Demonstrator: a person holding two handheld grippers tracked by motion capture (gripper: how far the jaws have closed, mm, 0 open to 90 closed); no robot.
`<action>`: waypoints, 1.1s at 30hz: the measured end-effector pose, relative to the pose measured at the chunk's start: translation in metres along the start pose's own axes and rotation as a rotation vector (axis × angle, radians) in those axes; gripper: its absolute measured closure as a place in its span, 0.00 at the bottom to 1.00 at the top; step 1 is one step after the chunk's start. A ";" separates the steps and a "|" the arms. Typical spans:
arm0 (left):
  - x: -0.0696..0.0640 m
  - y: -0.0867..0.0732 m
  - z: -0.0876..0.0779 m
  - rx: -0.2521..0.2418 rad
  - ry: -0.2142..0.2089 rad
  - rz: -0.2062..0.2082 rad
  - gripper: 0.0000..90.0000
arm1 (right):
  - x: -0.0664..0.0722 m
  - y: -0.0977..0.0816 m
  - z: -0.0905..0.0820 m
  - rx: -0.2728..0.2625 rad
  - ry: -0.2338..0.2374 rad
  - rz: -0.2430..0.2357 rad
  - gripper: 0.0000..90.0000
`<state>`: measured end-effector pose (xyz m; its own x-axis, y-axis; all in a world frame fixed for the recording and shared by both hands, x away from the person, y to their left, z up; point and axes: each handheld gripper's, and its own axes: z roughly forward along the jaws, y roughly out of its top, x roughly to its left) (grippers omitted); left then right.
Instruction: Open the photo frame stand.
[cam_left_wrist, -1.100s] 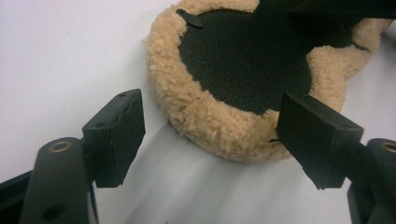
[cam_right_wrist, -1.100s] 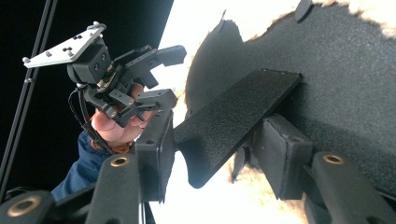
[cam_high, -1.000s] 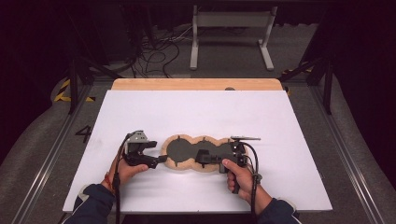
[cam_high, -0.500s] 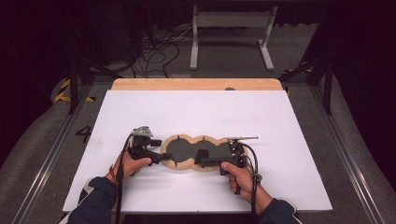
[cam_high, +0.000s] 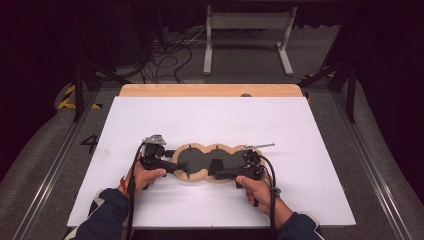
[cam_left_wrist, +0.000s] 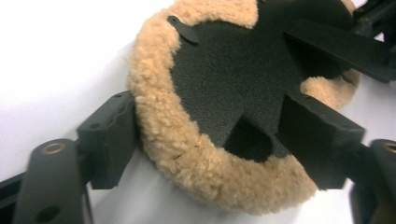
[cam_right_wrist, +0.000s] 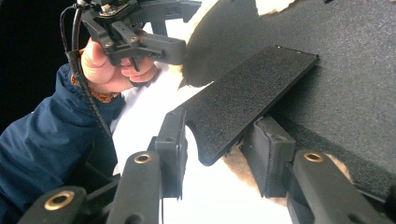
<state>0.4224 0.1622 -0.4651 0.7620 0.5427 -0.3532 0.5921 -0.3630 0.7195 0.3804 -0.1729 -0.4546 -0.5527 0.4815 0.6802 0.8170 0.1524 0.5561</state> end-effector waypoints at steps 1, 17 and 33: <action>0.000 0.000 0.000 0.000 0.000 0.000 0.28 | 0.000 0.000 0.000 0.000 0.000 0.000 0.67; 0.003 -0.006 -0.004 -0.037 0.023 -0.016 0.33 | -0.002 0.002 0.006 -0.043 0.052 0.061 0.64; 0.000 -0.007 -0.006 -0.031 0.026 0.002 0.39 | -0.002 -0.001 -0.010 -0.040 0.032 0.073 0.50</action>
<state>0.4167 0.1686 -0.4665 0.7561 0.5616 -0.3361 0.5816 -0.3411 0.7385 0.3791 -0.1830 -0.4521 -0.4977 0.4623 0.7339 0.8484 0.0836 0.5228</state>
